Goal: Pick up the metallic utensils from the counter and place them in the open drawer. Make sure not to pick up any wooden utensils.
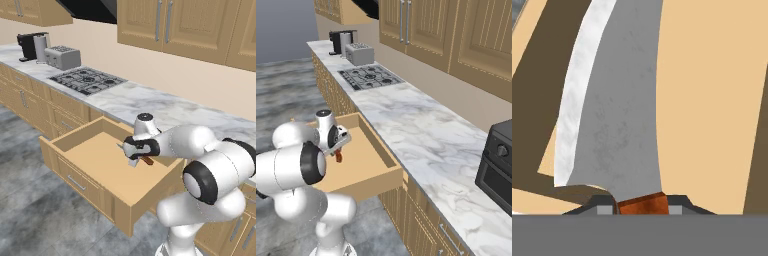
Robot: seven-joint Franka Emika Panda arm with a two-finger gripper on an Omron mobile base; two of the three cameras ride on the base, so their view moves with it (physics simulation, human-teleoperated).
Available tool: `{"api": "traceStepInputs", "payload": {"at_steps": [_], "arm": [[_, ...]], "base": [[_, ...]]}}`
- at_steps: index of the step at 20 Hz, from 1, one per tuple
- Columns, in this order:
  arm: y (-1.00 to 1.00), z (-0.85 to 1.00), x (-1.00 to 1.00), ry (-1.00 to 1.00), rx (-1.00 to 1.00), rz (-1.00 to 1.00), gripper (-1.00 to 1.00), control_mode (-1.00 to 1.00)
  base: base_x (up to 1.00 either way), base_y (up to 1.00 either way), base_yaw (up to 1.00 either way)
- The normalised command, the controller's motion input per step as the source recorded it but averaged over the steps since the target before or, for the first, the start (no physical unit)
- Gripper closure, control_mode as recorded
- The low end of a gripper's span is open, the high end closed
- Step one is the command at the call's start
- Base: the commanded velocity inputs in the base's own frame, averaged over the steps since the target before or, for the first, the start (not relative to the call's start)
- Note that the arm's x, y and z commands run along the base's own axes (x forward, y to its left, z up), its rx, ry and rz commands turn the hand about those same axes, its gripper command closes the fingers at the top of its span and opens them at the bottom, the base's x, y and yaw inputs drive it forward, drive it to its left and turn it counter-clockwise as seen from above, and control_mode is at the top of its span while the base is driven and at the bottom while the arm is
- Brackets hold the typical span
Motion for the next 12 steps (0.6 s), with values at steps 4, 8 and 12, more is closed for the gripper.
{"api": "traceStepInputs", "payload": {"at_steps": [4, 8, 12], "arm": [[0.03, -0.42, 0.36, 0.01, -0.01, 0.04, 1.0, -1.0], [0.21, -0.55, 0.15, -0.01, -0.05, 0.01, 1.0, -1.0], [0.13, -0.27, 0.01, -0.01, -0.03, 0.0, 1.0, -1.0]], "base": [[0.0, 0.0, 0.0], [0.0, 0.0, 0.0], [0.0, 0.0, 0.0]]}}
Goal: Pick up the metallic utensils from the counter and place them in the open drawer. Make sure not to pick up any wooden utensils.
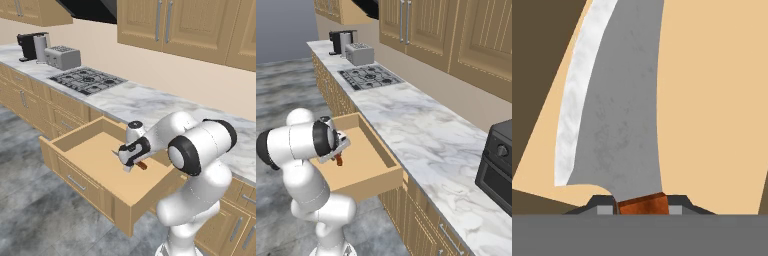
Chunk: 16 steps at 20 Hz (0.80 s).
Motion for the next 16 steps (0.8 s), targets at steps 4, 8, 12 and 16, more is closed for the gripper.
{"api": "traceStepInputs", "payload": {"at_steps": [4, 8, 12, 16], "arm": [[0.0, -0.01, 0.0, 0.0, 0.0, 0.0, 1.0, -1.0], [0.0, -0.18, 0.0, 0.0, 0.0, 0.0, 1.0, -1.0], [0.0, -0.31, 0.13, 0.0, 0.0, 0.0, 1.0, -1.0], [0.01, -0.3, 0.23, 0.0, 0.0, 0.0, 1.0, -1.0]], "base": [[0.0, 0.0, 0.0], [0.0, 0.0, 0.0], [0.0, 0.0, 0.0], [0.0, 0.0, 0.0]]}}
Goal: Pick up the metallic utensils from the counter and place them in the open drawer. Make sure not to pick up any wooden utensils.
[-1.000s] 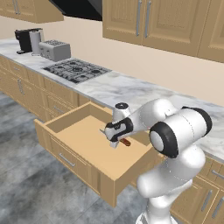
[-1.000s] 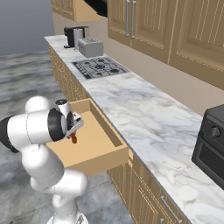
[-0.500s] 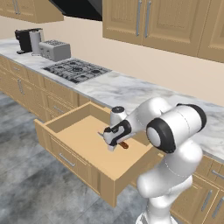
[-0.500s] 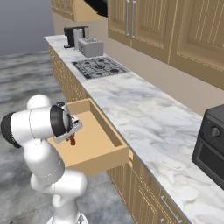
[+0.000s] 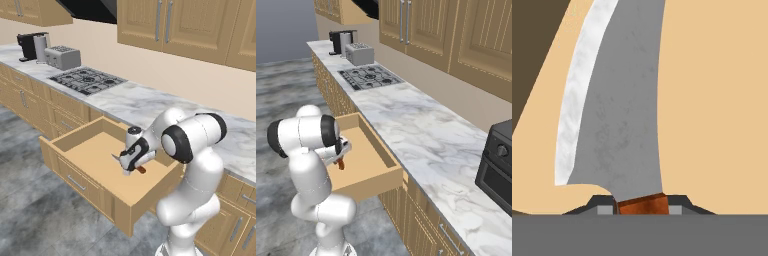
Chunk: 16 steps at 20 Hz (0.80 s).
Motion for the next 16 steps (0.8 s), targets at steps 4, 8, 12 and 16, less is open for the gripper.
{"api": "traceStepInputs", "payload": {"at_steps": [4, 8, 12, 16], "arm": [[0.07, -0.35, 0.23, 0.0, 0.0, 0.0, 1.0, -1.0], [0.25, -0.33, 0.33, 0.0, -0.01, 0.0, 1.0, -1.0], [0.19, -0.27, 0.41, 0.0, 0.0, 0.0, 1.0, -1.0], [0.11, -0.32, 0.4, 0.0, 0.0, 0.0, 1.0, -1.0]], "base": [[0.0, 0.0, 0.0], [0.0, 0.0, 0.0], [0.0, 0.0, 0.0], [0.0, 0.0, 0.0]]}}
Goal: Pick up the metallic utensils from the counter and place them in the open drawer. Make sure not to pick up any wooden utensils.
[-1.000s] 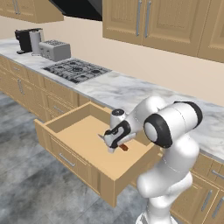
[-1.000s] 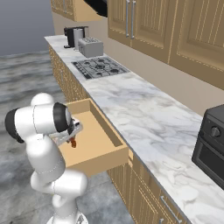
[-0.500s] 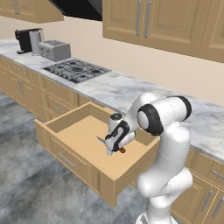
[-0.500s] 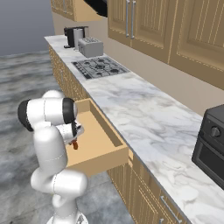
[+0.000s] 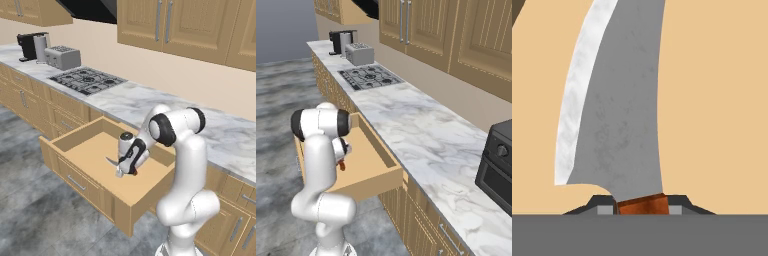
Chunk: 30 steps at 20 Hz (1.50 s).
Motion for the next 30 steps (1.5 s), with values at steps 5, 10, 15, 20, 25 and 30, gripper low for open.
{"api": "traceStepInputs", "payload": {"at_steps": [5, 10, 15, 20, 25, 30], "arm": [[0.11, -0.38, 0.37, 0.0, 0.0, 0.0, 1.0, -1.0], [0.03, -0.39, 0.33, 0.0, 0.0, 0.0, 1.0, -1.0], [0.0, -0.12, 0.16, 0.0, 0.0, 0.0, -1.0, -1.0], [0.0, 0.3, 0.0, 0.0, 0.0, 0.0, -1.0, -1.0], [-0.01, 0.59, -0.04, 0.0, 0.0, 0.0, -1.0, -1.0], [-0.27, 0.99, -0.87, 0.0, 0.0, 0.0, -1.0, -1.0]], "base": [[0.0, 0.0, 0.0], [0.0, 0.0, 0.0], [0.0, 0.0, 0.0], [0.0, 0.0, 0.0], [0.0, 0.0, 0.0], [0.0, 0.0, 0.0]]}}
